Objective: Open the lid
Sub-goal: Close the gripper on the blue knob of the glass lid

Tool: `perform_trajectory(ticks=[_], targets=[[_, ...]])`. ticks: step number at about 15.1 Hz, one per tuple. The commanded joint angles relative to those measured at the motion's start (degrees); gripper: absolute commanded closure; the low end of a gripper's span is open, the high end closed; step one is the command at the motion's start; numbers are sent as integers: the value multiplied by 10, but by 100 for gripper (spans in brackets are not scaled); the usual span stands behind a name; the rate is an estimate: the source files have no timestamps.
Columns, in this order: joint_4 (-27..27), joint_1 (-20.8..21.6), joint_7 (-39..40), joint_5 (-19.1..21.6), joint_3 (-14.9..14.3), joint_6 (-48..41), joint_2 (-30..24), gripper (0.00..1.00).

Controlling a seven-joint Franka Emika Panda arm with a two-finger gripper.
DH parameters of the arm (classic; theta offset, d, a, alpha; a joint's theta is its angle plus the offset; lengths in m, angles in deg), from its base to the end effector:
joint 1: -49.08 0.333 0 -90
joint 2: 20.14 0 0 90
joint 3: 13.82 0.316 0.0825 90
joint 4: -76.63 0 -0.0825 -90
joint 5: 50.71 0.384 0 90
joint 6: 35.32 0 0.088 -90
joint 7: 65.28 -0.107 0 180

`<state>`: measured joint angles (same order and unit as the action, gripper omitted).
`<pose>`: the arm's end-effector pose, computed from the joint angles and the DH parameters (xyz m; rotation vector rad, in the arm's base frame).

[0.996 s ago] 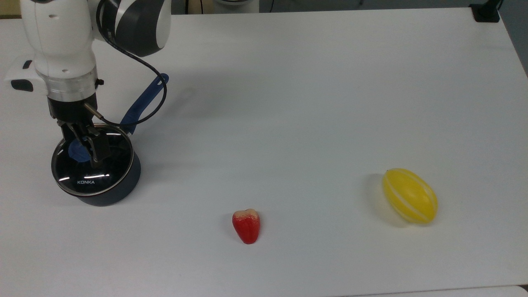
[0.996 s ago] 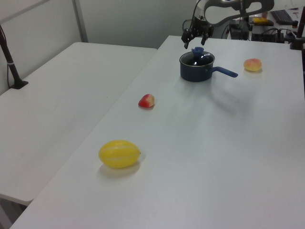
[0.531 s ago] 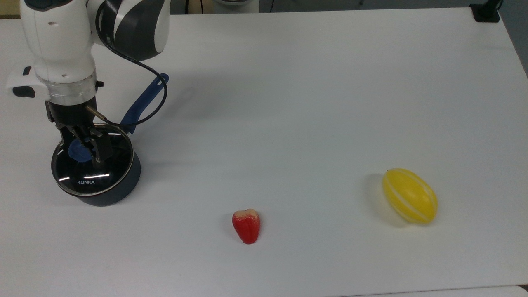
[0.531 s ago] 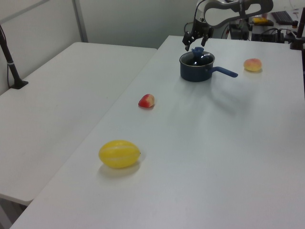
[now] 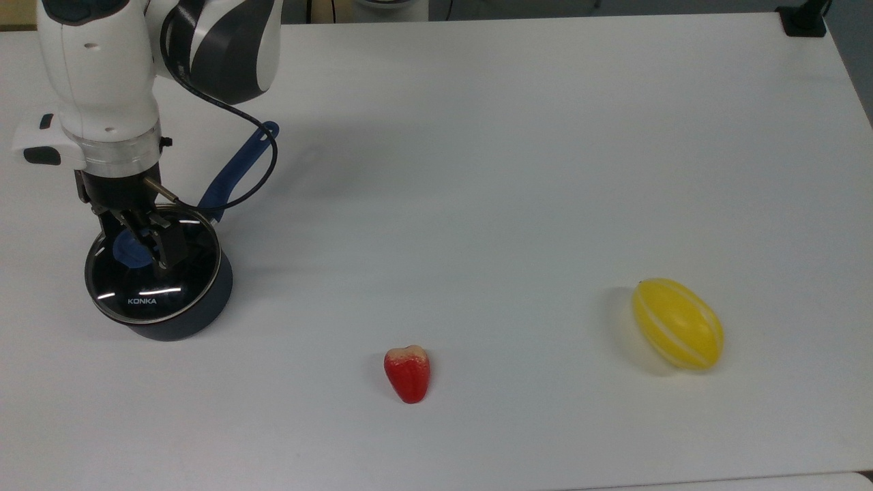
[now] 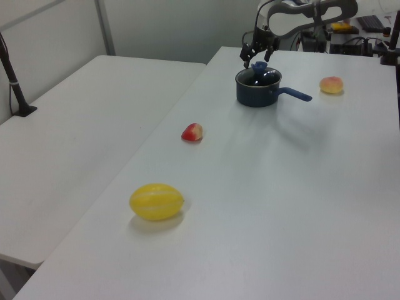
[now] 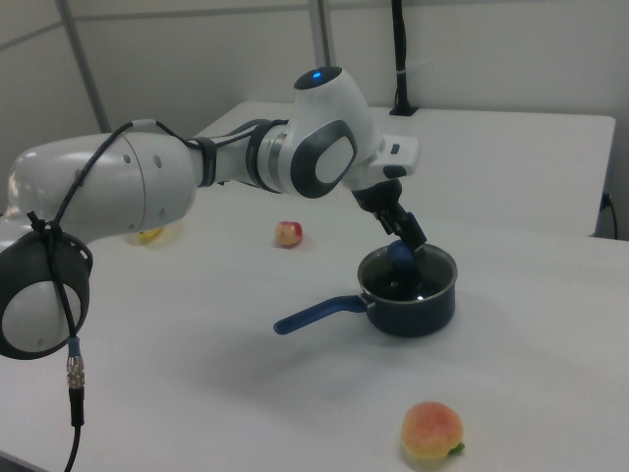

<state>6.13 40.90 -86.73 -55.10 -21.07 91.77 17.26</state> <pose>0.7447 -0.1802 0.4253 2.8555 -0.8349 0.5204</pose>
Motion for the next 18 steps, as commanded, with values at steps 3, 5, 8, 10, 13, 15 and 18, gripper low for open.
perform_trajectory(ticks=[3,5,8,10,13,15,18], targets=[[-12,-5,11,-25,6,-1,-6,0],[-20,-3,9,-26,6,3,-6,0],[-22,-2,10,-27,6,2,-6,3],[-25,-2,11,-29,6,2,-7,22],[-25,-3,10,-28,6,2,-7,51],[-25,-3,11,-28,6,2,-9,62],[-27,-2,13,-31,6,2,-17,64]])
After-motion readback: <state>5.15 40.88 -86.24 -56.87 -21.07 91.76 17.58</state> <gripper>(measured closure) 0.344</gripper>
